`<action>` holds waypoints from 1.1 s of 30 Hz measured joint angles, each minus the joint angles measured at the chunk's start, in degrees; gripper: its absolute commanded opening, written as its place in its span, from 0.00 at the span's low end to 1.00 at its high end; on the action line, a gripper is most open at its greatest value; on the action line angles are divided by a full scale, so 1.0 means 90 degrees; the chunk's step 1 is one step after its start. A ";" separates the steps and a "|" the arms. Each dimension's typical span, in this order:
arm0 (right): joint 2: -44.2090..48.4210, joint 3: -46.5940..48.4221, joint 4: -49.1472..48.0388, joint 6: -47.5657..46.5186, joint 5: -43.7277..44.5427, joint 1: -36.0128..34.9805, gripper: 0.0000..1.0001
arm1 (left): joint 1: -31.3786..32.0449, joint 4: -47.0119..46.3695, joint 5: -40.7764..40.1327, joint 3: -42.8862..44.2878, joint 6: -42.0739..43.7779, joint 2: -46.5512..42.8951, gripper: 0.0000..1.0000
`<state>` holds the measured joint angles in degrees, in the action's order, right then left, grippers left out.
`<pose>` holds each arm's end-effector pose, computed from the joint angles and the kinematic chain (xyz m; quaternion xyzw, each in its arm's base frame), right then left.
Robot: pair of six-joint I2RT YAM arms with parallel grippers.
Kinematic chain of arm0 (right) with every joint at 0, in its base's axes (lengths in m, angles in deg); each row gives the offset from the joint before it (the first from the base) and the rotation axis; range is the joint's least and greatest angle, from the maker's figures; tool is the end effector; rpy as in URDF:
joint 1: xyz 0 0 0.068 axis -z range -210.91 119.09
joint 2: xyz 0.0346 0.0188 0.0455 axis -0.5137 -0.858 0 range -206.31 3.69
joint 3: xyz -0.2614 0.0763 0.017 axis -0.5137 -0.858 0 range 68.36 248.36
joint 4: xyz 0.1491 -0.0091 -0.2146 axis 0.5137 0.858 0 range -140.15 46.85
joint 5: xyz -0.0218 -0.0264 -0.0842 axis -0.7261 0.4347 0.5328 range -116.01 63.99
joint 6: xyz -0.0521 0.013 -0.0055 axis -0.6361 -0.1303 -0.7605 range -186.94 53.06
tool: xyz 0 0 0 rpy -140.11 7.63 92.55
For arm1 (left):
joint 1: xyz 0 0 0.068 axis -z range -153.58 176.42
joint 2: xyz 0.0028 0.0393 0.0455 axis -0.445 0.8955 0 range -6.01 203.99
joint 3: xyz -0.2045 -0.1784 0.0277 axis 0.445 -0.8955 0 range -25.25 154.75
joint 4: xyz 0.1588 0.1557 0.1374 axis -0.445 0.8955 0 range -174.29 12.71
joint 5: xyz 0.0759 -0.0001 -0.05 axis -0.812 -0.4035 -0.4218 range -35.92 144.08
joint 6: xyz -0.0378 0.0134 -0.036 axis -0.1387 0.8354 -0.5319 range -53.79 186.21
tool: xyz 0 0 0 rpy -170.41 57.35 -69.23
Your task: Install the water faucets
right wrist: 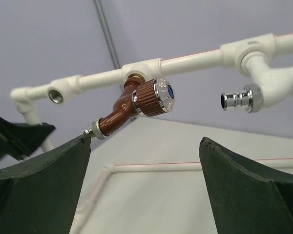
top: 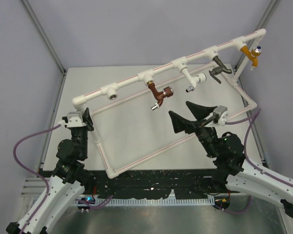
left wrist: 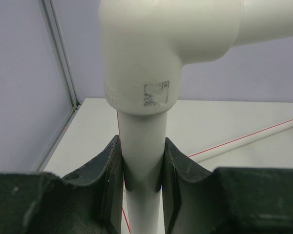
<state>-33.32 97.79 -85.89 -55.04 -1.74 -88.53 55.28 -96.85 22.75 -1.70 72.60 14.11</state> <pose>0.0947 0.1221 0.3498 -0.0289 0.5329 0.3894 0.7506 0.1083 -0.0384 0.3077 -0.0300 0.6176 0.0096 0.7858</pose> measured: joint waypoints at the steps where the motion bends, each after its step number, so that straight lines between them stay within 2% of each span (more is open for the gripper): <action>1: 0.0151 0.0097 0.0398 -0.0673 -0.0131 0.0000 0.95 | 0.0000 0.0000 0.0000 0.0000 0.0000 0.0002 0.00; 5: 0.0282 0.0741 0.1812 -0.3111 -0.0585 0.0000 0.96 | 0.0000 0.0000 0.0007 -0.0002 -0.0002 0.0002 0.00; 10: 0.0214 0.1105 0.2805 -0.5977 -0.1083 0.0000 0.95 | 0.0000 0.0000 0.0007 0.0000 0.0000 0.0002 0.00; 17: -0.0493 0.1401 0.3145 -0.9056 -0.1158 -0.0335 0.98 | 0.0000 0.0000 0.0010 0.0000 -0.0002 0.0005 0.00; 20: -0.0826 0.1411 0.3111 -1.0042 -0.1122 -0.0457 1.00 | 0.0000 0.0000 0.0010 0.0000 0.0000 0.0005 0.00; 21: -0.0903 0.1426 0.3116 -1.0261 -0.1115 -0.0471 0.96 | 0.0000 0.0000 0.0010 0.0000 -0.0002 0.0005 0.00; 24: -0.1158 0.1586 0.3067 -1.0909 -0.1107 -0.0498 0.94 | 0.0000 0.0000 0.0010 0.0000 -0.0002 0.0005 0.00; 33: -0.1739 0.2098 0.2684 -1.1963 -0.1044 -0.0503 0.82 | 0.0000 0.0000 0.0010 0.0000 -0.0002 0.0005 0.00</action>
<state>-48.97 116.67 -61.74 -162.71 -11.14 -93.06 55.28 -96.85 22.83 -1.70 72.58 14.15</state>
